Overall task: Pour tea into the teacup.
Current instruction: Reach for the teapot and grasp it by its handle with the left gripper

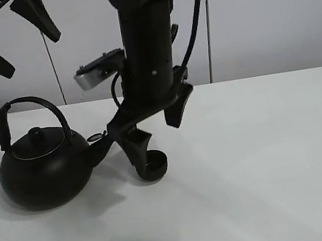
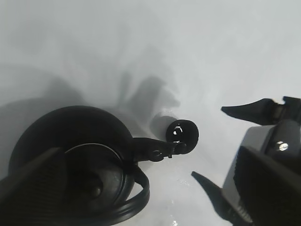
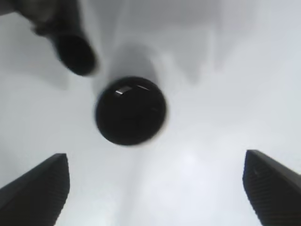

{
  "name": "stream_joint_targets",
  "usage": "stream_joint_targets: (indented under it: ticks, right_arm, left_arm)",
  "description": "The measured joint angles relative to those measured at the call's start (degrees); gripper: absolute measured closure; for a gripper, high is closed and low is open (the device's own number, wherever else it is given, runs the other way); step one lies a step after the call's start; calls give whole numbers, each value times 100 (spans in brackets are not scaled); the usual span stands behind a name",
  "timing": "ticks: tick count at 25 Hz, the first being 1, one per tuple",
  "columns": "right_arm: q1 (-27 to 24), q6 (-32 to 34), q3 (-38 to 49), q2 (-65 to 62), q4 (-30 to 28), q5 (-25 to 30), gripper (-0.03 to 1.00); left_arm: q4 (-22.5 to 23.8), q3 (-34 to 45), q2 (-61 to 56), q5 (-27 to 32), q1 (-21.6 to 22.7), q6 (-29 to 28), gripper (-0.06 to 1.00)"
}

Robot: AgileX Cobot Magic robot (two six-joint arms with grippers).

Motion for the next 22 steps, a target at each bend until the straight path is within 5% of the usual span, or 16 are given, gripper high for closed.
stream_joint_targets:
  ticks: [5, 14, 22]
  right_arm:
    - [-894, 34, -393, -165, -16, 760, 27]
    - [-3389, 564, -484, -1039, -30, 860, 27]
    - [-3781, 818, -99, -2970, 268, 964, 28]
  left_arm:
    - [0, 0, 0, 0, 0, 0, 25]
    - [0, 0, 0, -5, 0, 0, 25]
    - [0, 0, 0, -5, 0, 0, 25]
